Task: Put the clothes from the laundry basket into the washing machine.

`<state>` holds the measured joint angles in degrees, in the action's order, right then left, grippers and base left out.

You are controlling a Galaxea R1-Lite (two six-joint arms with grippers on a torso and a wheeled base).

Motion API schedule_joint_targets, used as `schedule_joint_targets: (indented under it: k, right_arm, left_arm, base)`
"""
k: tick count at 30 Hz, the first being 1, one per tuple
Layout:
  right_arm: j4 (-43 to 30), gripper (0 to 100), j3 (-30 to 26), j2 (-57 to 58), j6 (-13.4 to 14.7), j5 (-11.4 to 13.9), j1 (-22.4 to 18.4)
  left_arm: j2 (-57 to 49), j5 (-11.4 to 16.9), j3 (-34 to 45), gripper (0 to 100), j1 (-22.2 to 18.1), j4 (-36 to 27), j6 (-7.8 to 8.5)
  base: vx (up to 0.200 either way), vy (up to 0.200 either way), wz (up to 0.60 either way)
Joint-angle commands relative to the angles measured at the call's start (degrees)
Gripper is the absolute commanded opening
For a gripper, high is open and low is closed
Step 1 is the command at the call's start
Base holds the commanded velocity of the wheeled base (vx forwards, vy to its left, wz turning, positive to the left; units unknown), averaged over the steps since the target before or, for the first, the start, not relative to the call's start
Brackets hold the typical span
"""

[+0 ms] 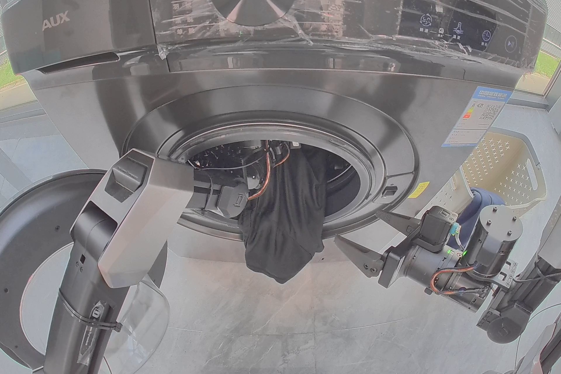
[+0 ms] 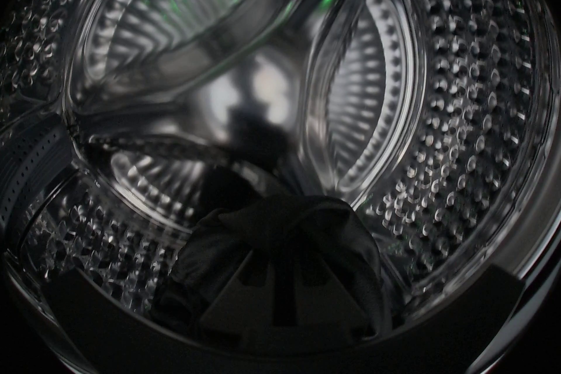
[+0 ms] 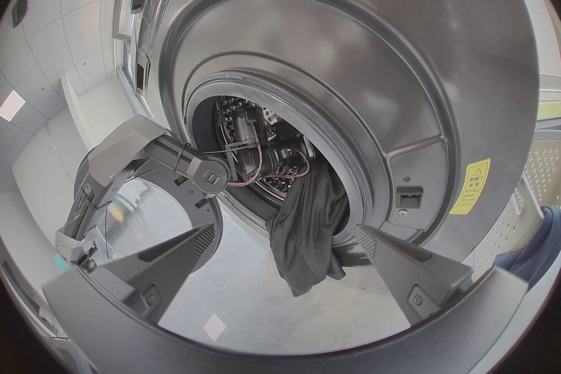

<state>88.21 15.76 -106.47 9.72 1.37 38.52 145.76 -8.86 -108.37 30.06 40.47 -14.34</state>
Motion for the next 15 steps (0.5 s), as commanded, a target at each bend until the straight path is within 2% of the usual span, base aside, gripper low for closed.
schedule_joint_targets:
  k: [1, 4, 5, 11, 13, 14, 15]
  right_arm:
    - [0.0, 100, 0.0, -0.1, 0.0, 0.0, 0.1]
    - [0.0, 100, 0.0, -0.1, 0.0, 0.0, 0.0]
    - [0.0, 100, 0.0, -0.1, 0.0, 0.0, 0.0]
    - [0.0, 100, 0.0, -0.1, 0.0, 0.0, -0.1]
    - [0.0, 100, 0.0, -0.1, 0.0, 0.0, -0.1]
    - [0.0, 100, 0.0, -0.1, 0.0, 0.0, 0.0]
    - [0.0, 100, 0.0, -0.1, 0.0, 0.0, 0.1]
  left_arm:
    - [2.2, -1.2, -3.2, 0, -0.4, 1.5, -0.25]
    - [1.2, -1.5, -0.4, 0, -0.1, 1.3, -0.34]
    - [0.0, -1.5, 1.3, 100, 0.2, 0.7, -0.25]
    - [-9.9, -1.2, 14.0, 100, 2.1, -3.1, -0.25]
    - [-9.9, -1.2, 14.0, 100, 2.1, -3.1, -0.25]
    - [-14.4, -0.1, 20.3, 100, 3.4, -4.6, 0.19]
    - [-15.4, 0.4, 22.3, 100, 3.8, -5.1, 0.36]
  base:
    - [0.0, 0.0, 0.0]
    - [0.0, 0.0, 0.0]
    - [0.0, 0.0, 0.0]
    - [0.0, 0.0, 0.0]
    - [0.0, 0.0, 0.0]
    - [0.0, 0.0, 0.0]
    - [0.0, 0.0, 0.0]
